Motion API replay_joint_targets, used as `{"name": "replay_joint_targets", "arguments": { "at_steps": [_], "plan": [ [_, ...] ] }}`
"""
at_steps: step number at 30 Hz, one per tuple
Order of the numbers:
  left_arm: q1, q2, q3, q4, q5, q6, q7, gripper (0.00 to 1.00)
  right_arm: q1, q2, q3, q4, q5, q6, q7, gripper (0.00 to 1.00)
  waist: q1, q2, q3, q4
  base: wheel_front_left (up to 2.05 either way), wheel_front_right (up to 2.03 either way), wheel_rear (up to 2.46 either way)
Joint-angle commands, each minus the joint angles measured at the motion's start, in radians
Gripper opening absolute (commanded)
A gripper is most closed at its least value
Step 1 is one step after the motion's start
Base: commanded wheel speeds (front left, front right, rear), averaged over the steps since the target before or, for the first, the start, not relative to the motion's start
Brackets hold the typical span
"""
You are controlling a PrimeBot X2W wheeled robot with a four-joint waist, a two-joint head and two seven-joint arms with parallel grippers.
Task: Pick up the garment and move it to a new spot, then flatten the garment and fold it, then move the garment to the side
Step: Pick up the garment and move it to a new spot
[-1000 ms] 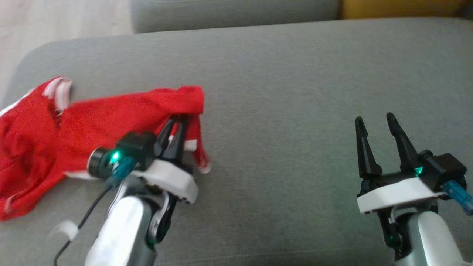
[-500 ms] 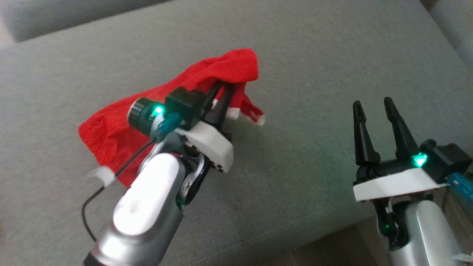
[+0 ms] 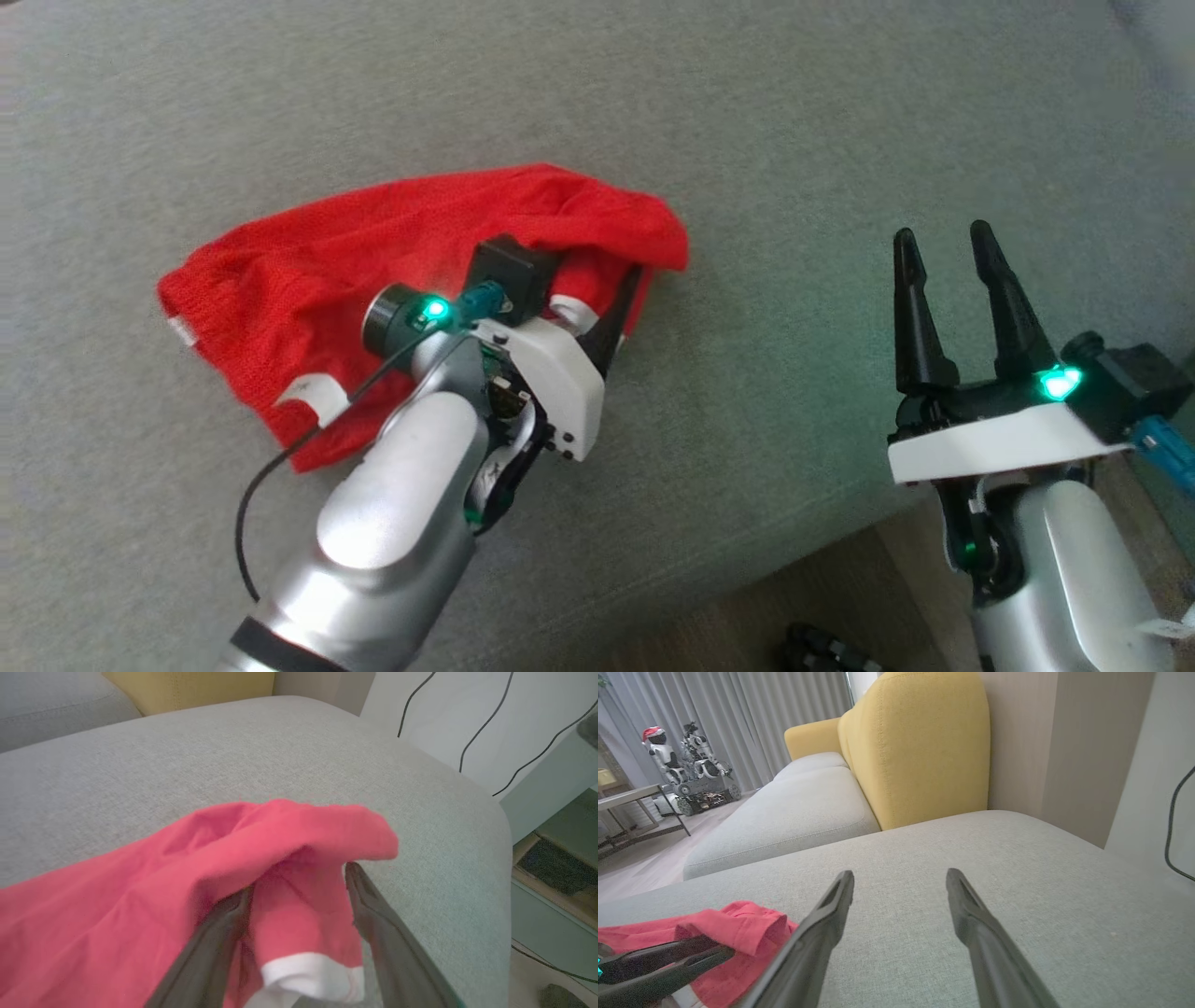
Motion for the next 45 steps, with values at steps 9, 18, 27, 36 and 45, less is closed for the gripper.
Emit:
{"name": "replay_joint_targets", "arguments": {
  "at_steps": [9,18,27,36,45],
  "plan": [
    [0.028,0.018,0.017,-0.080,-0.018,0.035,-0.088,1.00,-0.025,-0.003,0.007,-0.021,-0.032,-0.001,0.007,1.00,-0.0001,0.0000,-0.075,0.140,0.00,0.00,0.00],
    [0.133,0.095,0.142,-0.212,-0.037,0.158,-0.198,1.00,0.000,-0.003,-0.019,-0.042,-0.069,-0.001,0.043,1.00,-0.0001,0.0000,-0.128,0.254,0.00,0.00,0.00],
    [0.266,0.173,0.278,-0.315,-0.066,0.256,-0.275,1.00,0.028,-0.003,-0.045,-0.057,-0.098,-0.001,0.074,1.00,-0.0001,0.0000,-0.176,0.321,0.00,0.00,0.00],
    [0.377,0.229,0.343,-0.358,-0.067,0.273,-0.305,1.00,0.060,-0.003,-0.053,-0.066,-0.119,-0.001,0.099,1.00,-0.0001,0.0000,-0.231,0.350,0.00,0.00,0.00],
    [0.440,0.255,0.311,-0.360,-0.052,0.256,-0.298,1.00,0.128,-0.003,-0.061,-0.066,-0.128,-0.001,0.117,1.00,-0.0001,0.0000,-0.294,0.355,0.00,0.00,0.00]
  ]
}}
